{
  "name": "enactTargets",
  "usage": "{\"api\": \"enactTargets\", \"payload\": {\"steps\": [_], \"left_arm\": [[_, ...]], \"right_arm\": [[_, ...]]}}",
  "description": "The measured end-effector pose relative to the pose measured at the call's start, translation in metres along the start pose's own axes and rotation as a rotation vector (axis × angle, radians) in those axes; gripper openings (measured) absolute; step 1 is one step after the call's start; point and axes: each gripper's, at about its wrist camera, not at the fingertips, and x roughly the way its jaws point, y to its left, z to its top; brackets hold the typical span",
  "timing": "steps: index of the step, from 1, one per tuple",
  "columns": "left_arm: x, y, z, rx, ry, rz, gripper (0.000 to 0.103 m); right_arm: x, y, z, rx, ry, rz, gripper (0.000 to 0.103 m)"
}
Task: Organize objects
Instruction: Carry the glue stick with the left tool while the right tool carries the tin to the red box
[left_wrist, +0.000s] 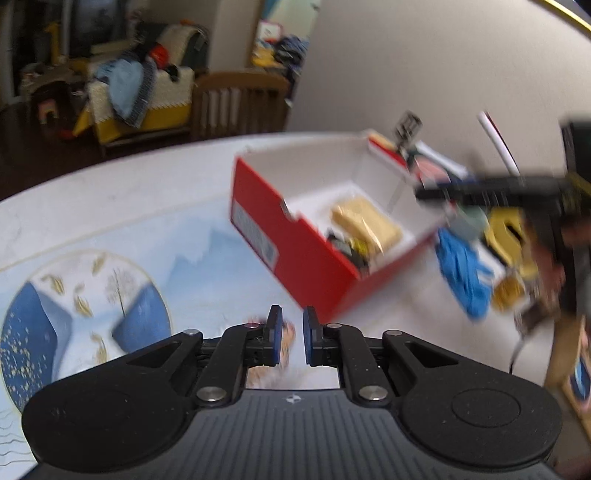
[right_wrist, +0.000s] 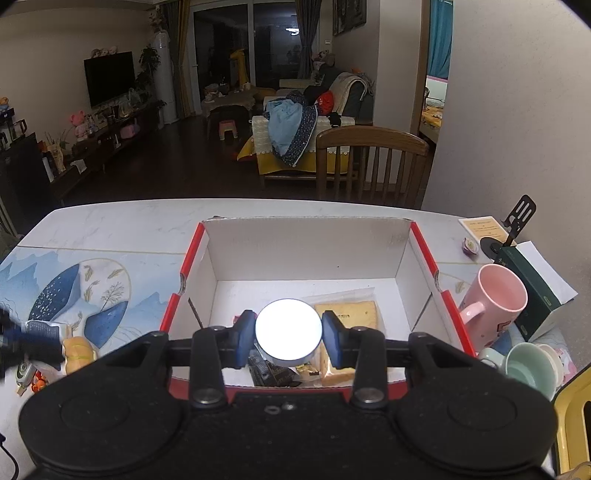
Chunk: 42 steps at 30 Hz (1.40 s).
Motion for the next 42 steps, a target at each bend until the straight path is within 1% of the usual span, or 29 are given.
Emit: {"api": "enactTargets", "payload": {"steps": [2, 3, 4, 5, 6, 7, 10, 13, 15, 18, 22, 24, 26, 27, 28, 29, 31, 34, 35, 37, 39, 42], "left_arm": [[0.002, -0.004, -0.014, 0.042, 0.043, -0.032, 0.016], [0.002, -0.006, -0.020, 0.065, 0.061, -0.043, 0.024], [0.004, -0.009, -0.026, 0.087, 0.075, -0.053, 0.039], [0.005, -0.012, -0.032, 0.107, 0.088, -0.062, 0.063], [0.007, -0.015, -0.038, 0.126, 0.098, -0.070, 0.071], [0.007, -0.017, -0.043, 0.142, 0.107, -0.082, 0.072], [0.016, -0.024, -0.057, 0.196, 0.159, -0.108, 0.072], [0.024, -0.034, -0.077, 0.307, 0.202, -0.103, 0.072], [0.030, -0.038, -0.089, 0.363, 0.232, -0.091, 0.072], [0.039, -0.038, -0.102, 0.392, 0.264, -0.083, 0.072], [0.043, -0.034, -0.110, 0.403, 0.278, -0.073, 0.071], [0.043, -0.033, -0.111, 0.409, 0.283, -0.067, 0.064], [0.043, -0.032, -0.112, 0.409, 0.290, -0.062, 0.048], [0.043, -0.032, -0.113, 0.407, 0.294, -0.062, 0.045], [0.043, -0.032, -0.114, 0.405, 0.299, -0.064, 0.039], [0.043, -0.032, -0.115, 0.408, 0.296, -0.063, 0.038], [0.042, -0.034, -0.117, 0.425, 0.289, -0.051, 0.032], [0.042, -0.035, -0.118, 0.424, 0.281, -0.038, 0.019], [0.042, -0.035, -0.117, 0.418, 0.281, -0.029, 0.016], [0.043, -0.035, -0.116, 0.415, 0.272, -0.004, 0.016], [0.042, -0.035, -0.113, 0.400, 0.263, 0.004, 0.016], [0.039, -0.028, -0.103, 0.312, 0.249, -0.012, 0.016]], "right_arm": [[0.000, 0.000, 0.000, 0.004, 0.002, 0.003, 0.039], [0.000, 0.001, -0.001, 0.006, 0.003, 0.003, 0.039], [0.001, 0.003, -0.001, 0.006, 0.005, 0.004, 0.039], [0.002, 0.003, -0.001, 0.006, 0.007, 0.006, 0.039], [0.002, 0.005, -0.001, 0.004, 0.009, 0.005, 0.039], [0.002, 0.007, -0.002, 0.001, 0.010, 0.002, 0.039], [-0.001, 0.011, -0.003, -0.004, 0.011, -0.002, 0.039], [-0.001, 0.012, -0.004, -0.006, 0.015, -0.008, 0.039], [-0.003, 0.014, -0.006, -0.006, 0.018, -0.014, 0.039], [-0.004, 0.014, -0.008, -0.005, 0.021, -0.021, 0.039], [-0.004, 0.014, -0.011, -0.005, 0.026, -0.027, 0.039], [-0.004, 0.012, -0.011, -0.003, 0.028, -0.029, 0.039], [-0.002, 0.010, -0.011, -0.001, 0.029, -0.030, 0.039], [-0.002, 0.010, -0.011, -0.001, 0.029, -0.030, 0.039], [-0.002, 0.010, -0.011, -0.002, 0.029, -0.030, 0.039], [-0.001, 0.010, -0.011, -0.003, 0.030, -0.030, 0.039], [-0.002, 0.010, -0.011, -0.001, 0.029, -0.028, 0.039], [0.000, 0.010, -0.011, -0.003, 0.031, -0.027, 0.039], [0.000, 0.010, -0.011, -0.005, 0.031, -0.026, 0.039], [0.003, 0.008, -0.010, -0.009, 0.032, -0.023, 0.039], [0.005, 0.006, -0.009, -0.010, 0.033, -0.021, 0.039], [0.006, 0.005, -0.008, -0.008, 0.032, -0.021, 0.039]]}}
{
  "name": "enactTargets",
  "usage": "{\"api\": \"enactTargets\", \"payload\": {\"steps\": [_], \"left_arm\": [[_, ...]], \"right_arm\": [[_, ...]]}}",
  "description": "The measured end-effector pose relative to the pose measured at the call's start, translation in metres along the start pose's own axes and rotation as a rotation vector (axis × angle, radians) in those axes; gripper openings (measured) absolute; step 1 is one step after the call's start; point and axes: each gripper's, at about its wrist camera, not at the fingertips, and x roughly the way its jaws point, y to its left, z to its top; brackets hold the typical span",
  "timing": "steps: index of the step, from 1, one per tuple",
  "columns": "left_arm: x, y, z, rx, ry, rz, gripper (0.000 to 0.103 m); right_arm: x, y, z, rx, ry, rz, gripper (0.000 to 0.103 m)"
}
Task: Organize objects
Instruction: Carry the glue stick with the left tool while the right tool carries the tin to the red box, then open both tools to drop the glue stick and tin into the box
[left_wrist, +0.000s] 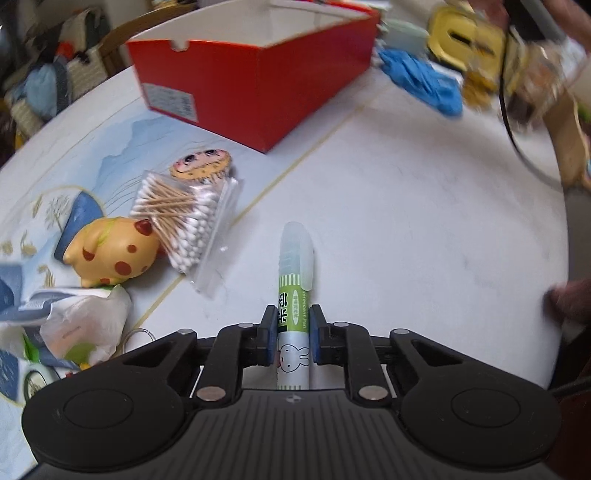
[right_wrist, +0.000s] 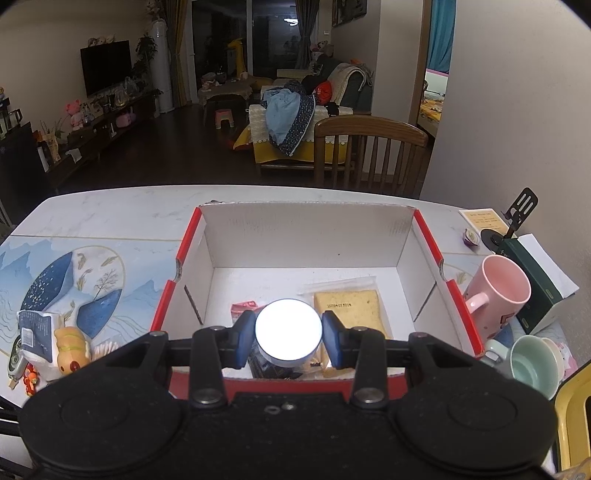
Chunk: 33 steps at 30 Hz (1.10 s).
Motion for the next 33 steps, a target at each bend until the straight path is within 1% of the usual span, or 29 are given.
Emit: {"api": "enactTargets", "payload": {"steps": [4, 6, 12, 17, 20, 23, 29, 33], "left_arm": [[-0.018, 0.016, 0.015, -0.117, -0.051, -0.034, 0.016], [-0.030, 0.022, 0.026, -0.158, -0.086, -0.046, 0.016], [-0.060, 0.039, 0.071, -0.215, -0.190, -0.059, 0.016], [-0.069, 0.054, 0.118, -0.232, -0.245, -0.059, 0.016], [-0.063, 0.060, 0.148, -0.229, -0.259, -0.046, 0.016], [-0.050, 0.063, 0.179, -0.212, -0.260, -0.024, 0.016], [-0.013, 0.070, 0.232, -0.243, -0.241, -0.012, 0.016], [0.018, 0.062, 0.257, -0.178, -0.207, 0.046, 0.016]], "right_arm": [[0.005, -0.006, 0.008, 0.003, -0.005, 0.006, 0.039], [0.007, -0.009, 0.011, 0.003, -0.011, 0.011, 0.039], [0.013, -0.017, 0.019, 0.005, -0.021, 0.019, 0.039], [0.019, -0.024, 0.023, 0.008, -0.026, 0.022, 0.039], [0.024, -0.028, 0.024, 0.011, -0.024, 0.020, 0.039], [0.031, -0.030, 0.023, 0.012, -0.013, 0.016, 0.039], [0.050, -0.034, 0.021, 0.001, 0.021, 0.005, 0.038], [0.068, -0.036, 0.017, -0.013, 0.070, -0.001, 0.038]]}}
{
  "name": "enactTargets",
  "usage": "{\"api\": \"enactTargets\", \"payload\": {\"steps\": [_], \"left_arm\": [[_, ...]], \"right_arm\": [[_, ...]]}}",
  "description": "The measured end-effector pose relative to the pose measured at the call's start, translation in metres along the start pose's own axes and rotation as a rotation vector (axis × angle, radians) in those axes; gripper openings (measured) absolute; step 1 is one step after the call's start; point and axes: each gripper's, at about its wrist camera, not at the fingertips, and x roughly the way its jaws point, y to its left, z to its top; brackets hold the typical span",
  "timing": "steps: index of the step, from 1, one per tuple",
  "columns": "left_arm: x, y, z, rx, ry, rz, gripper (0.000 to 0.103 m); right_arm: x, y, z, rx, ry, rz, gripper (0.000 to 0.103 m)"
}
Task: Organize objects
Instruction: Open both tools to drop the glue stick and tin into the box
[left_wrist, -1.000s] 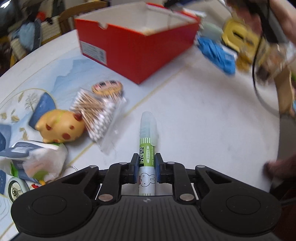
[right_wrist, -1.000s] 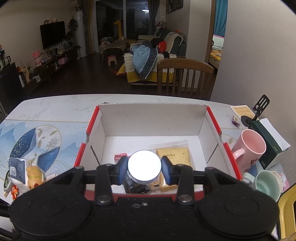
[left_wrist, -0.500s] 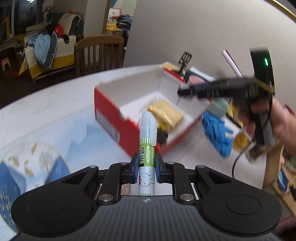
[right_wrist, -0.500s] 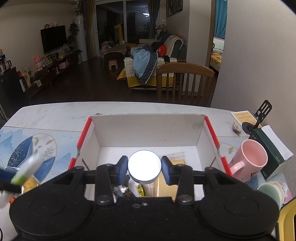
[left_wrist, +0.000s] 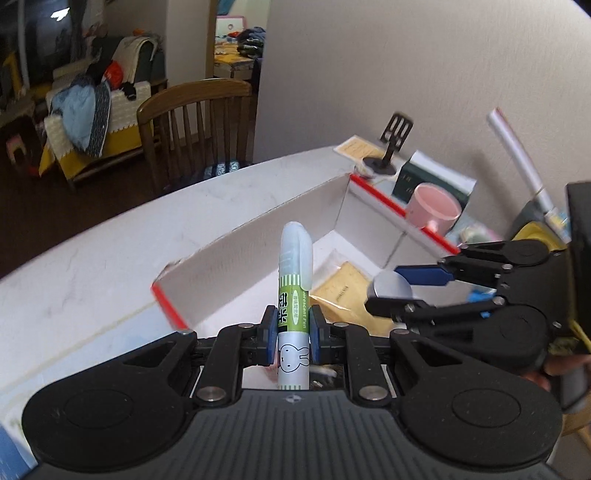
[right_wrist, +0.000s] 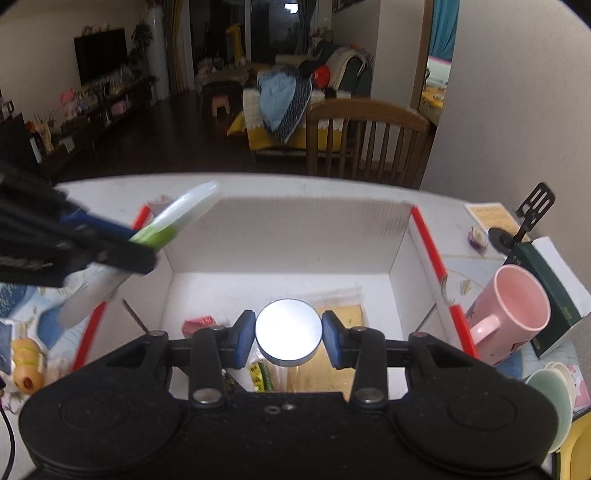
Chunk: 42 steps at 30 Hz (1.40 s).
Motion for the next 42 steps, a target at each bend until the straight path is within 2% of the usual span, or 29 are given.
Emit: {"api": "enactTargets", "payload": {"steps": [8, 13, 20, 25, 29, 33, 35, 37, 42], "left_arm": [[0.065, -0.011, -0.002, 0.045, 0.119, 0.048, 0.016], [0.089, -0.011, -0.006, 0.046, 0.191, 0.043, 0.016], [0.109, -0.015, -0.014, 0.077, 0.261, 0.041, 0.016], [0.113, -0.014, -0.011, 0.069, 0.290, 0.033, 0.017], [0.111, -0.013, -0.011, 0.065, 0.290, 0.050, 0.018], [0.102, -0.011, -0.011, 0.041, 0.269, 0.035, 0.022], [0.095, -0.011, -0.011, 0.035, 0.250, 0.024, 0.028], [0.087, -0.013, -0.012, 0.038, 0.228, 0.012, 0.029], [0.061, -0.018, -0.014, 0.035, 0.160, 0.001, 0.029]], "right_arm": [[0.036, -0.003, -0.010, -0.003, 0.115, -0.034, 0.038], [0.047, -0.002, -0.017, 0.006, 0.174, -0.031, 0.038], [0.049, -0.005, -0.022, 0.029, 0.201, -0.026, 0.040], [0.048, -0.007, -0.021, 0.013, 0.192, -0.027, 0.052], [0.041, -0.006, -0.018, 0.009, 0.178, -0.024, 0.054], [0.032, -0.010, -0.016, 0.021, 0.156, -0.024, 0.058], [0.025, -0.012, -0.014, 0.026, 0.139, -0.025, 0.060], [0.017, -0.013, -0.013, 0.036, 0.124, -0.028, 0.064], [-0.006, -0.014, -0.011, 0.068, 0.081, -0.026, 0.064]]}}
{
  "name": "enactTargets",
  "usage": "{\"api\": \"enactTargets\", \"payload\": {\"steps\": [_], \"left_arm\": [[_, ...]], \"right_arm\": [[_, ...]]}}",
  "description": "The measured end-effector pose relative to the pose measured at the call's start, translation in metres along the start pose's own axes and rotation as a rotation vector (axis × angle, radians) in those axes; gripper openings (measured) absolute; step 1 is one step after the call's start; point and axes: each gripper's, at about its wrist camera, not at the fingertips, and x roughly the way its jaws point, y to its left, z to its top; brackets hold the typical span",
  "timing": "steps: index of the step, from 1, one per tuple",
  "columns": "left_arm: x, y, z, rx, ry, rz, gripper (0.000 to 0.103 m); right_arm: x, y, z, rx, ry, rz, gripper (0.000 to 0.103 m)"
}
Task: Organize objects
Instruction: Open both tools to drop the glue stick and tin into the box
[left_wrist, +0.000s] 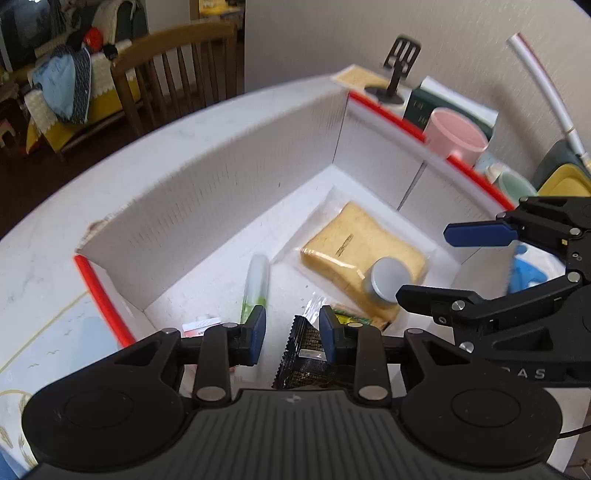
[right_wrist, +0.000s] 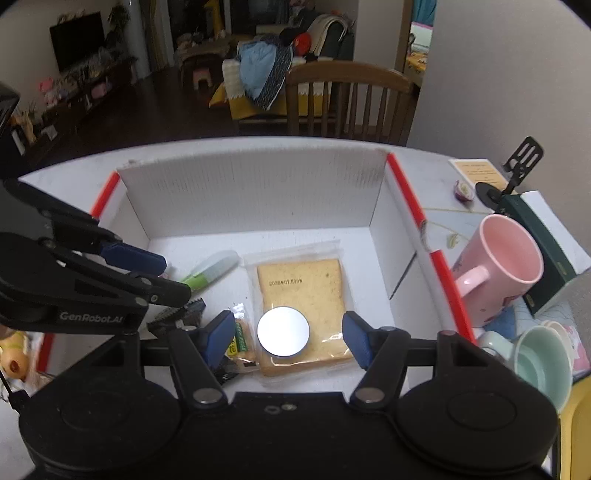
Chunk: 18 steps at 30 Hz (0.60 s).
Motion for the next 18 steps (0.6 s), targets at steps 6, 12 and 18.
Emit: {"api": "enactTargets", "payload": {"steps": [6, 12, 18], "left_arm": [[-0.033, -0.001, -0.012, -0.003, -0.072, -0.017, 0.029], [-0.072, 0.001, -0.031, -0.006, -0.148, -0.031, 0.029], [-0.113, 0.003, -0.057, 0.010, -0.205, -0.059, 0.039]], "right_arm": [[-0.030, 0.006, -0.002, 0.028, -0.053, 0.012, 0.064], [-0.064, 0.021, -0.008, 0.036, -0.114, 0.027, 0.065], [-0.094, 0.049, -0.018, 0.025, -0.169, 0.047, 0.077]]}}
